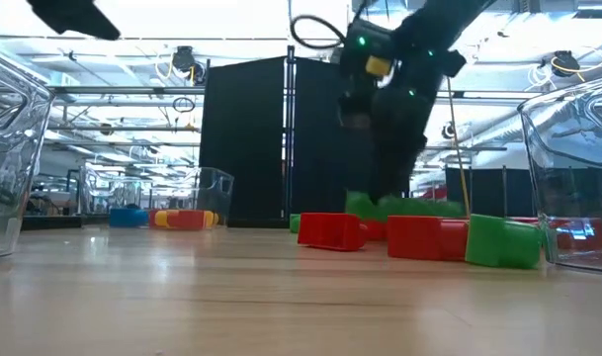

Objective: Sort blocks by size
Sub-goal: Put the four-stud green game piece into the bottom left transparent bin

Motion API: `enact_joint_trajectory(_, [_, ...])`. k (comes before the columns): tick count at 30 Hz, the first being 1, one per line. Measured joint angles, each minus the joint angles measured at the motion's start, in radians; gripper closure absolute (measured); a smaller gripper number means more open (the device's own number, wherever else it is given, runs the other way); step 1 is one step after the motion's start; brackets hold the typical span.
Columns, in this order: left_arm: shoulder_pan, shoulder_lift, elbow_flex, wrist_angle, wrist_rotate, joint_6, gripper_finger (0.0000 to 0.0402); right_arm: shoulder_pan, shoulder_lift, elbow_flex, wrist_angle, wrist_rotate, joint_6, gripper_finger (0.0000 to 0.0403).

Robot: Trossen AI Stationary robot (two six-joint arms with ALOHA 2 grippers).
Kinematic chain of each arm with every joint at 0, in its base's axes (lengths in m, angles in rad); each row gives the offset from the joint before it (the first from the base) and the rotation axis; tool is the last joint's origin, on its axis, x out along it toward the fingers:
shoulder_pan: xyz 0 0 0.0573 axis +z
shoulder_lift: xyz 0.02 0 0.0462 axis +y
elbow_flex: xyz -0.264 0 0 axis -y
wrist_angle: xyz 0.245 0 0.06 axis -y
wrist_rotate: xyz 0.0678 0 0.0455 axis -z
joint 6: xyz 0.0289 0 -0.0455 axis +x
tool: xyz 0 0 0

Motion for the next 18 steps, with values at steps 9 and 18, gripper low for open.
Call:
enact_joint_trajectory(9, [0.059, 0.112, 0.000, 0.171, -0.005, 0.436, 0.0120, 0.018, -0.001, 0.107, 0.044, -0.166, -0.066, 0.0336])
enact_joint_trajectory(18, [0.113, 0.308, 0.000, 0.515, -0.053, 1.031, 0.0120, 0.065, -0.003, 0.131, 0.209, -0.359, -0.055, 0.0332])
